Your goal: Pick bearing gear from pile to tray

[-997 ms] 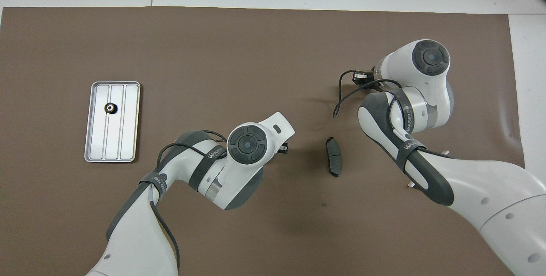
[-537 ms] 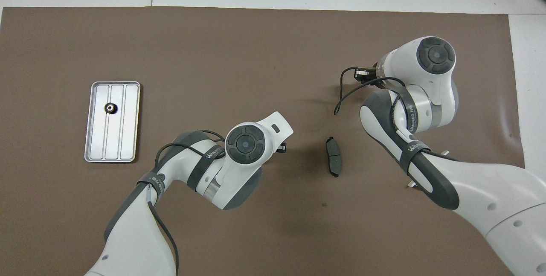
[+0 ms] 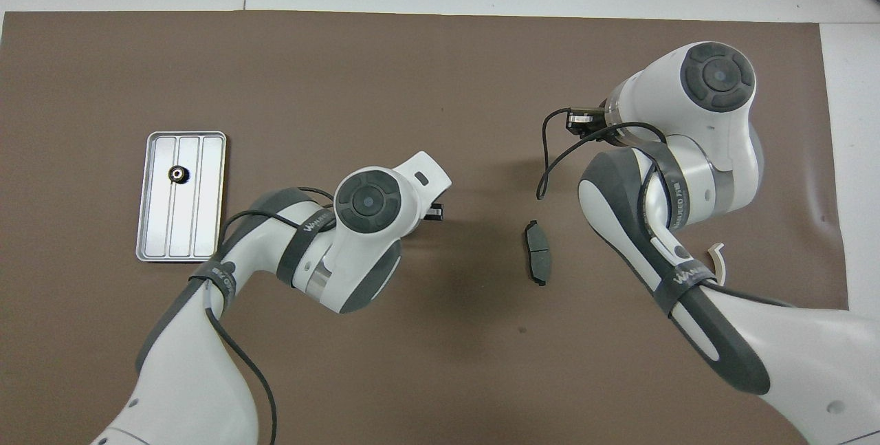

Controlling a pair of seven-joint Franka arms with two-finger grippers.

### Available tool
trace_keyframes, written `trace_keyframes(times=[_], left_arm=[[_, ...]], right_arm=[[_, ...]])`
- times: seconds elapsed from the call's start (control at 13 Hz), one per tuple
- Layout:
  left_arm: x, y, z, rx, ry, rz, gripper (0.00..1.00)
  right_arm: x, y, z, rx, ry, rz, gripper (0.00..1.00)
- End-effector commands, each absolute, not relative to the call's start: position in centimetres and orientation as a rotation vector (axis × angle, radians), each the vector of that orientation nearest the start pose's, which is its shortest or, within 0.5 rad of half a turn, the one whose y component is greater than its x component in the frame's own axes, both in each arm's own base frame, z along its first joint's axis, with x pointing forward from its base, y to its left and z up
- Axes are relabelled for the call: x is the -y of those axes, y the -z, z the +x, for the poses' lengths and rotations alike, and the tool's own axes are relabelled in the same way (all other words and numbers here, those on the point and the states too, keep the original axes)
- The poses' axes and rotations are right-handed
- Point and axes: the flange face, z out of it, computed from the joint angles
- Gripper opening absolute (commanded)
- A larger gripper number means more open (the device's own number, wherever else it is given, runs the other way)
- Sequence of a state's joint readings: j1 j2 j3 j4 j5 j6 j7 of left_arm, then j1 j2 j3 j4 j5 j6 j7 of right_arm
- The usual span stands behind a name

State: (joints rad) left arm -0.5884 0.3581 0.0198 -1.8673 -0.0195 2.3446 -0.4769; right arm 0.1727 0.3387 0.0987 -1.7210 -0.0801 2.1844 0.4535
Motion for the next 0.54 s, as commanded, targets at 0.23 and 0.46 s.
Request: trace_keyframes(times=[0.23,0.46], left_arm=[[15.3,-38.2,61.2,-0.191,0.053,-3.157,0.00],[6.3,-36.6,60.5,-0.365,-0.050,-3.137,0.01]], right_arm=[[-28.9,-39.4,58.8,-0.283,0.177,-3.077,0.00],[-36.2,-37.4,55.3,-0.306,0.163,-3.068,0.00]])
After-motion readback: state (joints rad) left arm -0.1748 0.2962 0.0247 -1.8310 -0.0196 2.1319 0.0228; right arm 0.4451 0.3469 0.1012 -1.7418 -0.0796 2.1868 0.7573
